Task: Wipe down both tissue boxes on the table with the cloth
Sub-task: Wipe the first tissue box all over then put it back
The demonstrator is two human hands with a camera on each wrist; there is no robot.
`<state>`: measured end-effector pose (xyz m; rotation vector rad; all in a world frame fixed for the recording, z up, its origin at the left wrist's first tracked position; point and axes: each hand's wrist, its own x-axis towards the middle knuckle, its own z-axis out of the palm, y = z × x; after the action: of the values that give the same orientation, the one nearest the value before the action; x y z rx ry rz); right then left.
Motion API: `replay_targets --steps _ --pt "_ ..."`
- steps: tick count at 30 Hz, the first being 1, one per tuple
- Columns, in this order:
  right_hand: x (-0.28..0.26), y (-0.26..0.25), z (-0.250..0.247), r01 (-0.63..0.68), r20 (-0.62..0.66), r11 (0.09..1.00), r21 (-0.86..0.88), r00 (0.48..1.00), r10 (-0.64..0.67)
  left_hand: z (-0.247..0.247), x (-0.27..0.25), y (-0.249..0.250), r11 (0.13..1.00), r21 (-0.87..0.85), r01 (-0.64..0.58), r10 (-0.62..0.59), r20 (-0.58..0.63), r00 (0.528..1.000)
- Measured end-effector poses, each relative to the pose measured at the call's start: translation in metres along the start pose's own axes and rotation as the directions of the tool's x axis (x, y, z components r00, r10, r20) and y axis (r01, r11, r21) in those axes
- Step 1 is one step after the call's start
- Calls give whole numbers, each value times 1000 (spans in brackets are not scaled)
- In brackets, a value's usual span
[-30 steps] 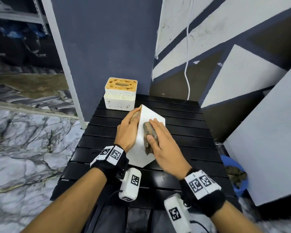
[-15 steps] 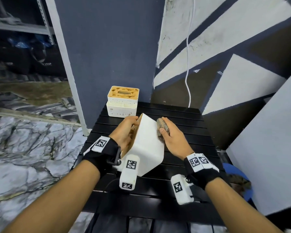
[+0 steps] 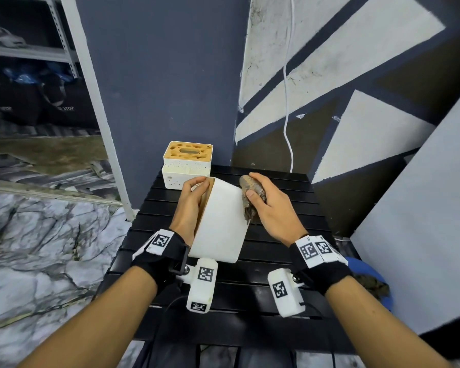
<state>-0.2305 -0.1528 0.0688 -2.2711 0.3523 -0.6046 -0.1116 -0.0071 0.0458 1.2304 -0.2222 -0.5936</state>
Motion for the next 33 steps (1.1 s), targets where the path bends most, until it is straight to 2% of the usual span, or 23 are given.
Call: replay_targets --steps 4,9,14,20,25,33 --pt "-3 2 -7 0 23 1000 -1 1000 0 -3 -8 -12 995 12 -94 93 65 994" --pt "-23 10 2 30 6 999 -14 1000 -30 -10 -17 -29 990 -26 -140 142 102 985" --pt "-46 10 17 48 -75 999 2 996 -48 -17 -17 -34 989 59 -134 131 63 989" --pt "-66 4 36 55 -84 998 -10 995 -56 -23 -14 -33 994 80 -68 76 -95 993" --pt "-74 1 46 21 -100 999 -34 995 -25 -29 -14 -33 990 126 -56 70 -107 992" --pt "-81 -13 57 -45 -16 980 -194 999 43 -30 -17 -32 942 334 -37 85 -130 988"
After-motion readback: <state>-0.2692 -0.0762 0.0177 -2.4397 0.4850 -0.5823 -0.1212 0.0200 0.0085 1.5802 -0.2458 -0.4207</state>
